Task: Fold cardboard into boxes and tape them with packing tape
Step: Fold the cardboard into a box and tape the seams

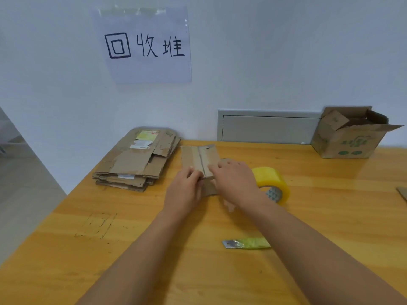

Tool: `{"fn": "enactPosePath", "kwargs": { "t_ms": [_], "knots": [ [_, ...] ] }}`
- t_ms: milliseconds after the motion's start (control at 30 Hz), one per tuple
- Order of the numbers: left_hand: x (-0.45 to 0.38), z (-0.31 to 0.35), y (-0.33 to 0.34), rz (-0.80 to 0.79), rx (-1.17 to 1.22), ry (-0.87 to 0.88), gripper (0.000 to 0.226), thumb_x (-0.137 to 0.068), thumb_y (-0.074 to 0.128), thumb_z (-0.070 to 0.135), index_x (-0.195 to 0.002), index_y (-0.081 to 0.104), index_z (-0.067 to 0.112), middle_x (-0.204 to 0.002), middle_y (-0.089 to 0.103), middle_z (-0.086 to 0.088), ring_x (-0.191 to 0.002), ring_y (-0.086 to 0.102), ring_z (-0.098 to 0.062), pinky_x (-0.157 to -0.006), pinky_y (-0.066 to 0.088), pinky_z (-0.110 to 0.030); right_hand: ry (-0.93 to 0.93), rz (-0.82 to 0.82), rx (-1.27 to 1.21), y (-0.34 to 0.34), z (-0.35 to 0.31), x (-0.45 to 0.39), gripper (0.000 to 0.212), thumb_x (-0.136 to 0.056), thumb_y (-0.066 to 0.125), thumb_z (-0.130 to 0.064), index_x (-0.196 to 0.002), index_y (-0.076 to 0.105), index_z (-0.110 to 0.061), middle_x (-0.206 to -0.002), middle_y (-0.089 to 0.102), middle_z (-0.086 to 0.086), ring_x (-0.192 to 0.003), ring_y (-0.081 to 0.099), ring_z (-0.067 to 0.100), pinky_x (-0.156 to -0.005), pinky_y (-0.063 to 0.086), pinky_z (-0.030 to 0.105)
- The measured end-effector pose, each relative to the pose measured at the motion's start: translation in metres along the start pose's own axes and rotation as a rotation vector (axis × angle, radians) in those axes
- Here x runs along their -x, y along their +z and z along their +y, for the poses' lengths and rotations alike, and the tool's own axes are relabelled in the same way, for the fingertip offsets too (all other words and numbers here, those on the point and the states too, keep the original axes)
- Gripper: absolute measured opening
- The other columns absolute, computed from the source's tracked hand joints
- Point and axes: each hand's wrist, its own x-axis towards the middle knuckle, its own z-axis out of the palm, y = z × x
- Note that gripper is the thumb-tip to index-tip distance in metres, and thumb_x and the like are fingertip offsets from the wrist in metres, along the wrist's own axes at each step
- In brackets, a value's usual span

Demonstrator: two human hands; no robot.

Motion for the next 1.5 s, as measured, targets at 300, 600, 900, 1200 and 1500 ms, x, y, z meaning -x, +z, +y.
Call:
{"fn": "enactPosePath", "kwargs": {
  "t_ms": [300,600,900,1200,1500],
  "knots": [
    [-0.013,0.003,0.012,-0.008,-0.006,-0.068,0.006,-0.094,0.063,0.016,-0.094,0.067,0.012,-0.093,0.052,0.002,-0.084,0.047,-0.017,-0.061,0.050,-0.041,0.188,-0.209,0.017,-0.006,0.063,0.034,0.063,-0.091,0.039,-0.071,-0.133,0.052,-0.026,-0.129,0.055,0.003,-0.119,0.048,0.027,-0.095,0.040,0.043],
    [0.005,0.016,0.015,-0.251,-0.271,-0.160,0.068,-0.103,0.041,0.045,-0.159,0.008,0.024,-0.165,0.001,0.007,-0.153,-0.010,-0.023,-0.121,-0.009,-0.046,0.253,-0.150,-0.148,-0.004,0.082,0.038,0.061,-0.083,0.051,-0.071,-0.122,0.056,-0.025,-0.114,0.058,0.000,-0.108,0.052,0.023,-0.089,0.046,0.040],
    [0.033,0.059,0.034,-0.351,0.022,-0.099,0.029,-0.103,0.046,0.034,-0.122,0.065,0.023,-0.124,0.060,0.008,-0.115,0.051,-0.015,-0.093,0.040,-0.028,0.336,-0.058,-0.459,-0.001,0.112,0.054,0.039,-0.085,0.062,-0.058,-0.101,0.052,-0.025,-0.096,0.051,-0.007,-0.090,0.049,0.017,-0.067,0.037,0.030],
    [0.033,0.060,0.044,-0.308,0.036,-0.164,0.016,-0.100,0.055,0.027,-0.107,0.068,0.024,-0.108,0.061,0.012,-0.102,0.050,-0.014,-0.086,0.040,-0.030,0.487,-0.080,-0.816,0.001,0.156,0.078,0.041,-0.090,0.062,-0.049,-0.115,0.057,-0.017,-0.109,0.056,0.000,-0.103,0.050,0.023,-0.077,0.043,0.032],
    [0.034,0.058,0.044,-0.302,-0.007,-0.201,0.022,-0.099,0.054,0.032,-0.116,0.067,0.025,-0.119,0.061,0.014,-0.111,0.045,-0.014,-0.093,0.035,-0.025,0.382,-0.145,-0.155,-0.010,0.101,0.049,0.030,-0.098,0.034,-0.038,-0.086,0.051,-0.017,-0.088,0.053,0.002,-0.097,0.050,0.028,-0.091,0.036,0.042]
  ]
}}
